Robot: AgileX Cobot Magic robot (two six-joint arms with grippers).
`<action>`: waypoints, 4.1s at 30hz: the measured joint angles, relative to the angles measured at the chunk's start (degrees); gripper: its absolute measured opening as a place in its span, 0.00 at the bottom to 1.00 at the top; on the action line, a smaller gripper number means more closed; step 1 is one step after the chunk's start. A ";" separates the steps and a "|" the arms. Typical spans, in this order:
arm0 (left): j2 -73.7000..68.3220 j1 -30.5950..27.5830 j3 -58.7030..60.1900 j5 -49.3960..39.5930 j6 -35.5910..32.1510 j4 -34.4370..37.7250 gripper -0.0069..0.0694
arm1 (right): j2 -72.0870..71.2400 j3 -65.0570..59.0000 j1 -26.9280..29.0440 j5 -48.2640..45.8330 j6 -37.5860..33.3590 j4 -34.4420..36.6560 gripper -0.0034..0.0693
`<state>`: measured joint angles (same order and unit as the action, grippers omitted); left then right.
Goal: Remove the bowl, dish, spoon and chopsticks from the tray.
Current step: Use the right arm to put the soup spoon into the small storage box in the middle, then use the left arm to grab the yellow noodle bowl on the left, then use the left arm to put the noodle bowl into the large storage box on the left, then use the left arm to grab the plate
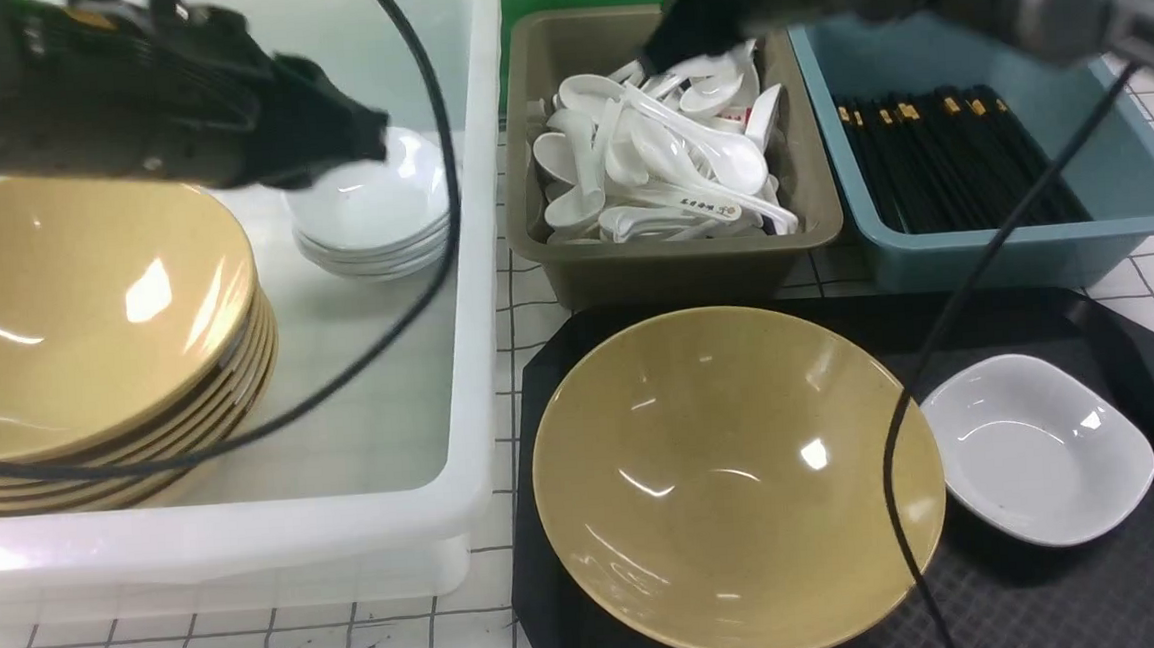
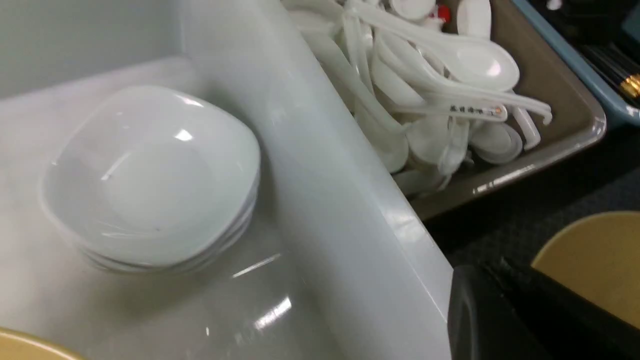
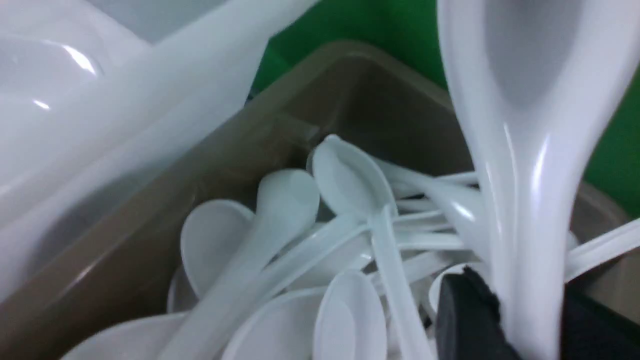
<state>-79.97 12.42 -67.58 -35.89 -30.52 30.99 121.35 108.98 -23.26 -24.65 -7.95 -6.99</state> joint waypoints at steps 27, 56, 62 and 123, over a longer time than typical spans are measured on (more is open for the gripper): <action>-34.45 20.95 -39.94 -29.98 9.47 -22.98 0.54 | -24.31 -8.81 0.31 -46.73 -8.97 8.98 0.11; -38.46 21.47 -44.11 -34.93 15.40 -23.10 0.10 | -38.10 -22.77 -3.89 -45.09 -11.89 9.81 0.10; -27.81 15.78 -44.11 -35.84 16.14 -21.18 0.10 | -36.64 -10.05 -14.66 -45.02 -14.05 10.13 0.10; -19.94 19.36 -24.65 -22.64 20.49 -15.56 0.79 | -40.31 -29.51 -2.69 -46.83 -2.68 2.41 0.11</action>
<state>-99.92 31.78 -92.23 -58.53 -10.03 15.43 81.05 79.47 -25.95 -71.48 -10.63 -4.58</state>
